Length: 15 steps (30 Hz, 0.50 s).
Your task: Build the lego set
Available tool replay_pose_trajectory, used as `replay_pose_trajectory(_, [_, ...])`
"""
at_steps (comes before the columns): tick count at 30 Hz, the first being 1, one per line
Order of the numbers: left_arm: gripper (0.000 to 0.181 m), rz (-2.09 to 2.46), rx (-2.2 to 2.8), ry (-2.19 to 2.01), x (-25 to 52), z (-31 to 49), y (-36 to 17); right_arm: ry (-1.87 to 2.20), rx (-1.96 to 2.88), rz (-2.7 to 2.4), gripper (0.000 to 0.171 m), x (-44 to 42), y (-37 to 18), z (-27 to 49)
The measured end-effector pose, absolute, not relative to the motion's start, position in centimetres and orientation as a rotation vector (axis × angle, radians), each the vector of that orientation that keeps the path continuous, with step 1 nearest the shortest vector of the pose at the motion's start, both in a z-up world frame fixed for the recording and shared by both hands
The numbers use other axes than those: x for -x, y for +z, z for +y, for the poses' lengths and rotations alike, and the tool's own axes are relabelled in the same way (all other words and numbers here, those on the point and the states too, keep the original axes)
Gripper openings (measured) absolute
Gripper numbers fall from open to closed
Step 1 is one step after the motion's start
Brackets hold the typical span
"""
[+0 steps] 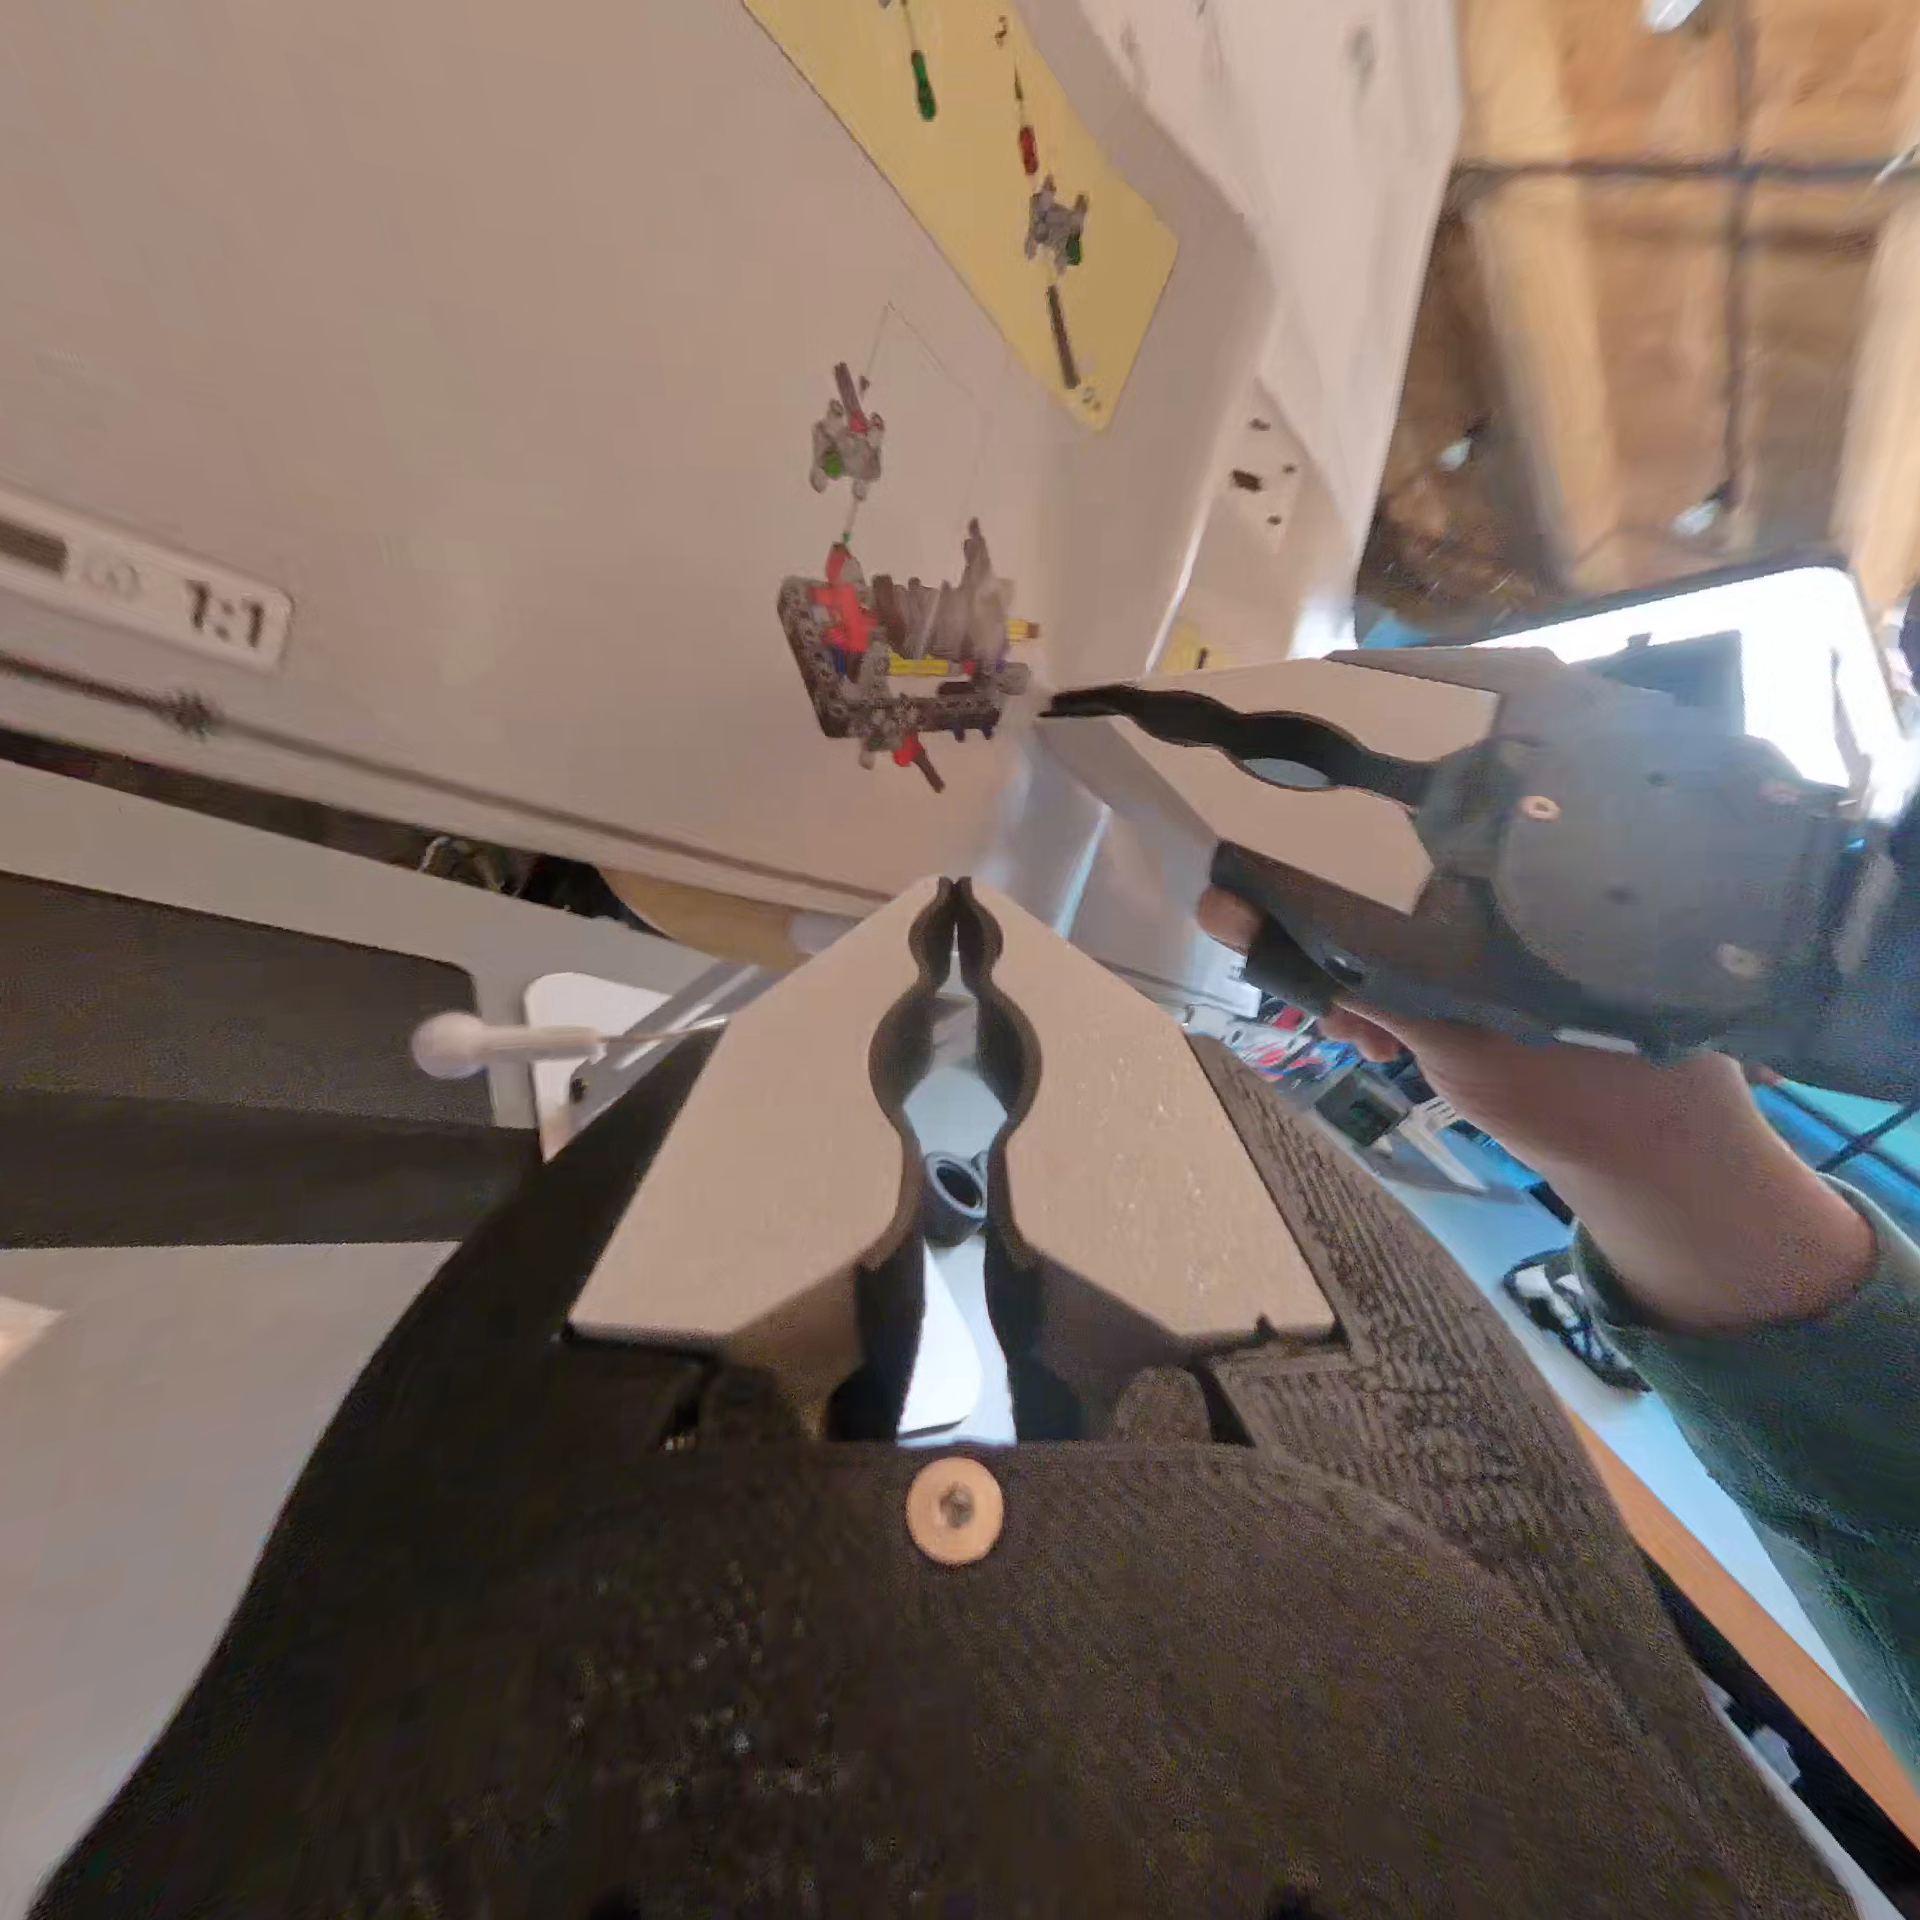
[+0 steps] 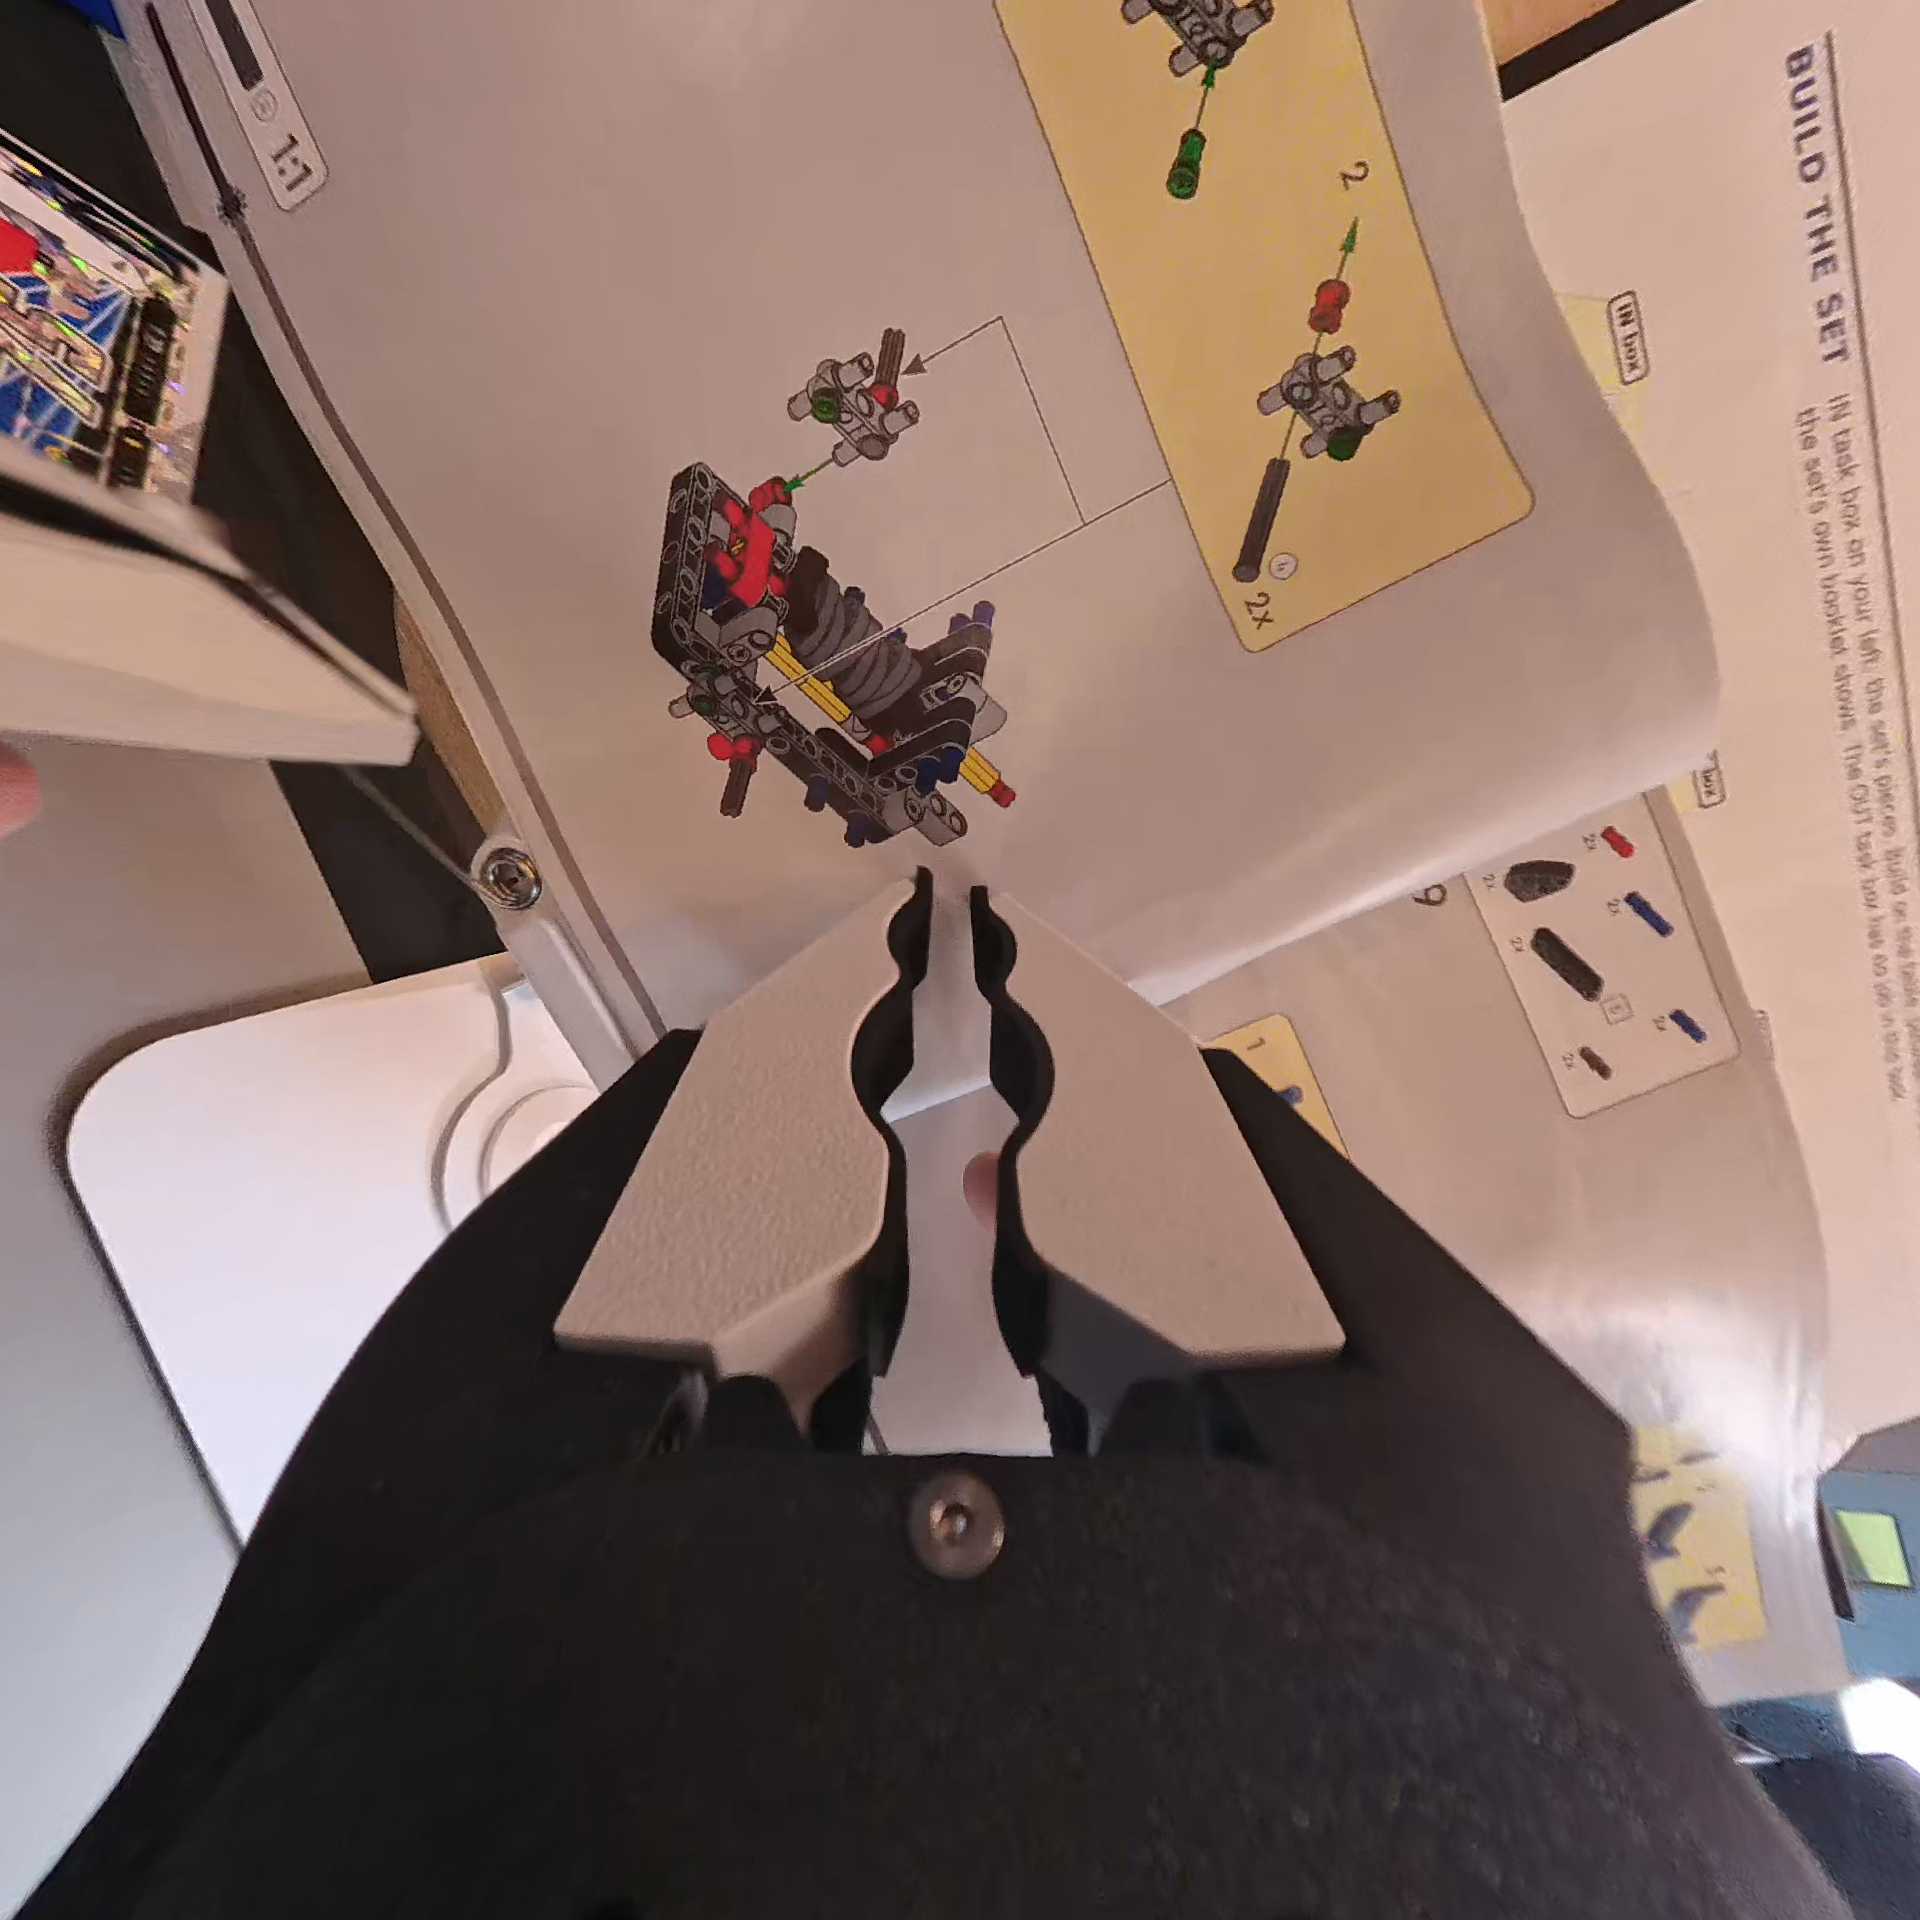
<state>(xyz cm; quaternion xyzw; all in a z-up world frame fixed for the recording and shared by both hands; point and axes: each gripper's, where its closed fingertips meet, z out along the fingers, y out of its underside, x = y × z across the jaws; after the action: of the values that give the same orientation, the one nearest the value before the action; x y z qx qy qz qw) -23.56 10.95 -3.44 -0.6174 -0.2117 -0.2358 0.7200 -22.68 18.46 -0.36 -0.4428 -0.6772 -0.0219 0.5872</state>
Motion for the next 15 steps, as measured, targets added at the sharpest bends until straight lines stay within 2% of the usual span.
replay_pose_trajectory(1, [0.000, -0.496, 1.384, -0.541, 24.0, 11.0, -3.4, -0.049, 1.032, -1.585, 0.005, 22.6, -0.4, 18.4])
replay_pose_trajectory(5, [0.003, -0.674, 1.325, -0.688, 24.3, 9.4, -6.0, -0.072, 0.997, -1.594, 0.006, 22.6, -0.5, 18.3])
replay_pose_trajectory(6, [0.013, -0.742, 1.292, -0.741, 24.2, 9.1, -7.2, -0.080, 0.986, -1.594, 0.007, 22.6, -0.5, 18.3])
replay_pose_trajectory(8, [0.059, -0.879, 1.230, -0.875, 24.3, 9.5, -9.7, -0.092, 0.973, -1.594, 0.007, 22.6, -0.5, 18.3])
replay_pose_trajectory(9, [0.073, -0.919, 1.176, -0.949, 24.5, 10.0, -10.3, -0.093, 0.974, -1.594, 0.008, 22.6, -0.5, 18.3])
replay_pose_trajectory(10, [0.074, -0.948, 1.093, -1.020, 25.2, 10.3, -10.2, -0.090, 0.978, -1.594, 0.008, 22.6, -0.6, 18.2])
replay_pose_trajectory(11, [0.066, -0.969, 1.000, -1.075, 26.1, 10.5, -9.9, -0.086, 0.983, -1.594, 0.009, 22.5, -0.6, 18.2])
replay_pose_trajectory(13, [0.021, -0.942, 0.892, -1.127, 27.3, 10.8, -9.1, -0.089, 0.978, -1.600, 0.009, 22.5, -0.6, 18.1])
replay_pose_trajectory(14, [0.007, -0.909, 0.868, -1.115, 27.7, 10.6, -8.5, -0.090, 0.976, -1.603, 0.009, 22.5, -0.6, 18.2])
replay_pose_trajectory(15, [0.005, -0.871, 0.854, -1.091, 27.7, 10.3, -7.6, -0.086, 0.979, -1.605, 0.009, 22.5, -0.6, 18.2])
